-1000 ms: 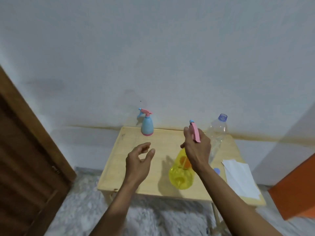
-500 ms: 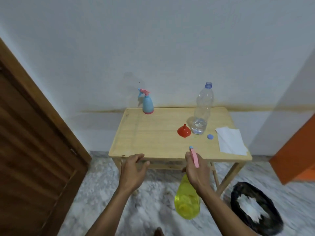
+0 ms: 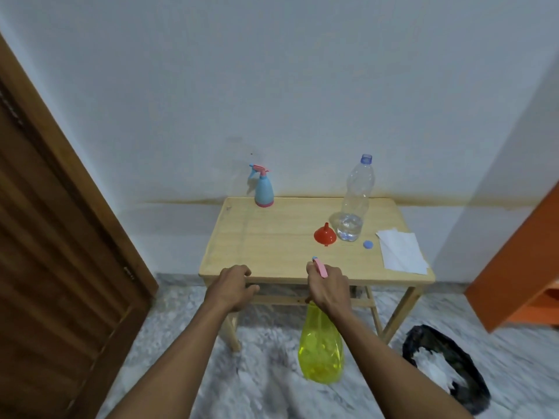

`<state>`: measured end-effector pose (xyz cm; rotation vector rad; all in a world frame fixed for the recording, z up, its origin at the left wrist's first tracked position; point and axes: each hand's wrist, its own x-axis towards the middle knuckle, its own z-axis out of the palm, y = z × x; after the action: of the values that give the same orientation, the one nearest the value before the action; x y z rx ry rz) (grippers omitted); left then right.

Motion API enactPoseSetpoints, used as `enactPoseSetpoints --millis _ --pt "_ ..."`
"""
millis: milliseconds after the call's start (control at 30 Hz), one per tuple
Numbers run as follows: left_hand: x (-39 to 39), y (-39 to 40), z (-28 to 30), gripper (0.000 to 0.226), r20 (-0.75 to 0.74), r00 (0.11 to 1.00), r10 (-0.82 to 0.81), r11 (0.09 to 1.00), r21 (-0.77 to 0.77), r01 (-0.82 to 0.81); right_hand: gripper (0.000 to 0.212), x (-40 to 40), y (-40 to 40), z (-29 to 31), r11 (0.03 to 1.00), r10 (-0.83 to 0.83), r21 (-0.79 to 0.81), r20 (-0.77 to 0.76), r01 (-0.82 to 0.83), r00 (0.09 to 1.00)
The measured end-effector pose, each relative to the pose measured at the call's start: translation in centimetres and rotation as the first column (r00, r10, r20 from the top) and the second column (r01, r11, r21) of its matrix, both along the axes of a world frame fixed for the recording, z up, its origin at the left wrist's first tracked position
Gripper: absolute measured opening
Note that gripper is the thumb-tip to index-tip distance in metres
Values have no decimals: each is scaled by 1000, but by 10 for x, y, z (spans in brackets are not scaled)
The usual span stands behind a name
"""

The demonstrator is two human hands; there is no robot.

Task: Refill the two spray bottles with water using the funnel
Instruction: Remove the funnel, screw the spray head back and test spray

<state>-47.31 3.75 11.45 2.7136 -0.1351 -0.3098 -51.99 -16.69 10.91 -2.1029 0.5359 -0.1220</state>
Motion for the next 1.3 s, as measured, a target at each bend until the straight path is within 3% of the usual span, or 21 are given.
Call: enactPoseSetpoints --millis 533,1033,1300 --pt "42 -2 -34 60 -134 987 -90 994 -72 80 49 24 19 -11 984 -164 -102 -171 148 972" --pt "61 33 -35 59 -122 991 63 994 -79 -73 50 51 41 -18 992 -60 -121 -215 34 975" --pt "75 48 -23 58 -64 995 76 993 -89 -81 46 64 71 -4 997 28 -66 -142 -38 989"
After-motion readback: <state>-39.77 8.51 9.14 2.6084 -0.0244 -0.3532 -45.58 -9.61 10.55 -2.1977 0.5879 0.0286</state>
